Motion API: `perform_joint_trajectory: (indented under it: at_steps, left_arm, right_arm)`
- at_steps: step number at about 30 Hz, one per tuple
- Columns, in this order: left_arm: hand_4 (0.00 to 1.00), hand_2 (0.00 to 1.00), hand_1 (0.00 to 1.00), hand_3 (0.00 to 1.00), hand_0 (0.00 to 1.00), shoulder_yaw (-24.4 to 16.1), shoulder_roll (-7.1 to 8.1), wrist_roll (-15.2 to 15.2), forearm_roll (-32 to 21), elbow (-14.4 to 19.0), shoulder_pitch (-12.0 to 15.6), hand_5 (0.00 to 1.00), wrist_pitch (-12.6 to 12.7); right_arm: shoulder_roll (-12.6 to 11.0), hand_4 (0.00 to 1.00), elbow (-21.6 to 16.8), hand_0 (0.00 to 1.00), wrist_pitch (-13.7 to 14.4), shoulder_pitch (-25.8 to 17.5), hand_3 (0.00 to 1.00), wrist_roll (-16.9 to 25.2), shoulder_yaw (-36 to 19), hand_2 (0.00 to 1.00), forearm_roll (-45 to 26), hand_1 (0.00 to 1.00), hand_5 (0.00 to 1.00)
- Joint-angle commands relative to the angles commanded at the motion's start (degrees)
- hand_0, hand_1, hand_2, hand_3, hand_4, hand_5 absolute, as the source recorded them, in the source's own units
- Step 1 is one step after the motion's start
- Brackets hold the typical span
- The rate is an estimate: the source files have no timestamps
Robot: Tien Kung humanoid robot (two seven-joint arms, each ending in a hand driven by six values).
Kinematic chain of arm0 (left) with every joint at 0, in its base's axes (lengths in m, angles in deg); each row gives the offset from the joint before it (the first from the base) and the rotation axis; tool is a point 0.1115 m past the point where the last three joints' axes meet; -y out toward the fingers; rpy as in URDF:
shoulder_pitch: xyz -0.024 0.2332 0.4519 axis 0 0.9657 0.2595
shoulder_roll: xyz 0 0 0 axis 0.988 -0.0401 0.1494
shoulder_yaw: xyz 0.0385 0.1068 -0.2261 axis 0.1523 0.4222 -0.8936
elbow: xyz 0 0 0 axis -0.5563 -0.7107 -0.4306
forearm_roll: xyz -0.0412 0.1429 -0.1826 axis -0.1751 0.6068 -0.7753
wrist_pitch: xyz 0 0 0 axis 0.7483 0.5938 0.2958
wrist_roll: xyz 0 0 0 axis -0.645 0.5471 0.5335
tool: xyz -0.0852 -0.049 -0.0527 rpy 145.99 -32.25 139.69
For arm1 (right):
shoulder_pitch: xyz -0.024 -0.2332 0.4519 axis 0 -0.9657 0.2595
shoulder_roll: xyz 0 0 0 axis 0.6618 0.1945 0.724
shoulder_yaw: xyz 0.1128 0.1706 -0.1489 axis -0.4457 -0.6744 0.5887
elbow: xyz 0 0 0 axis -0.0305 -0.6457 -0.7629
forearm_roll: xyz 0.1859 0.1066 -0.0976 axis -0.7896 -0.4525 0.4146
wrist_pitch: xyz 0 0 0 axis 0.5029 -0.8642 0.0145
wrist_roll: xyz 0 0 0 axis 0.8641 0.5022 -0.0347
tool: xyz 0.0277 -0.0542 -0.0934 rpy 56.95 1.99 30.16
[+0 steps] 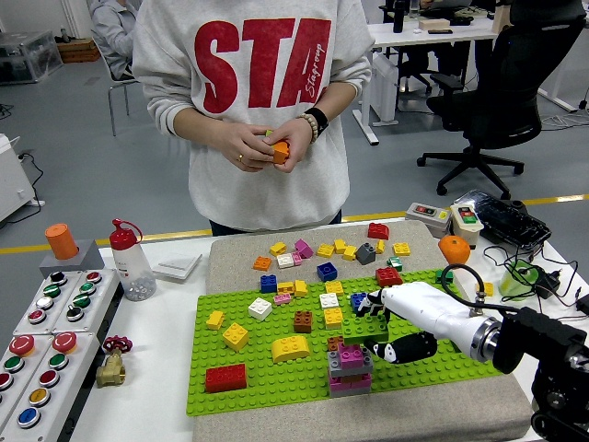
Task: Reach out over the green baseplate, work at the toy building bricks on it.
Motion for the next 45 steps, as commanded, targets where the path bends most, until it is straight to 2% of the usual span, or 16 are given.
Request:
perform_joint_trajectory:
  at_steps: [7,13,23,34,45]
  left_arm:
    - [0.308,0.608,0.599,0.414,0.633,-0.1,-0.06,-0.1,0.0,0.0,0.0,0.940,0.0]
    - [0.308,0.609,0.598,0.414,0.633,-0.2,-0.09,0.0,0.2,0.0,0.1,0.939,0.0]
    - [0.308,0.608,0.599,0.413,0.634,-0.3,-0.09,0.0,0.4,0.0,0.0,0.938,0.0]
    - [0.308,0.608,0.598,0.413,0.632,-0.2,-0.09,0.1,0.4,0.0,0.0,0.939,0.0]
    - [0.307,0.608,0.598,0.413,0.633,-0.3,-0.08,0.1,0.5,0.0,0.0,0.937,0.0]
  right_arm:
    - [1.7,0.480,0.4,0.663,4.4,-2.1,0.541,1.7,-0.1,0.545,-1.7,0.545,0.203]
    - [2.3,0.474,0.1,0.657,6.4,-2.6,0.540,2.4,-0.4,0.545,-3.2,0.545,0.199]
    - [2.9,0.471,0.4,0.658,6.4,-2.3,0.541,2.6,1.2,0.544,-2.8,0.545,0.202]
    - [3.6,0.446,2.7,0.655,7.3,-1.4,0.542,3.0,2.8,0.544,-1.0,0.546,0.183]
    - [3.4,0.439,3.5,0.653,7.6,-1.0,0.541,3.2,2.8,0.544,0.7,0.546,0.183]
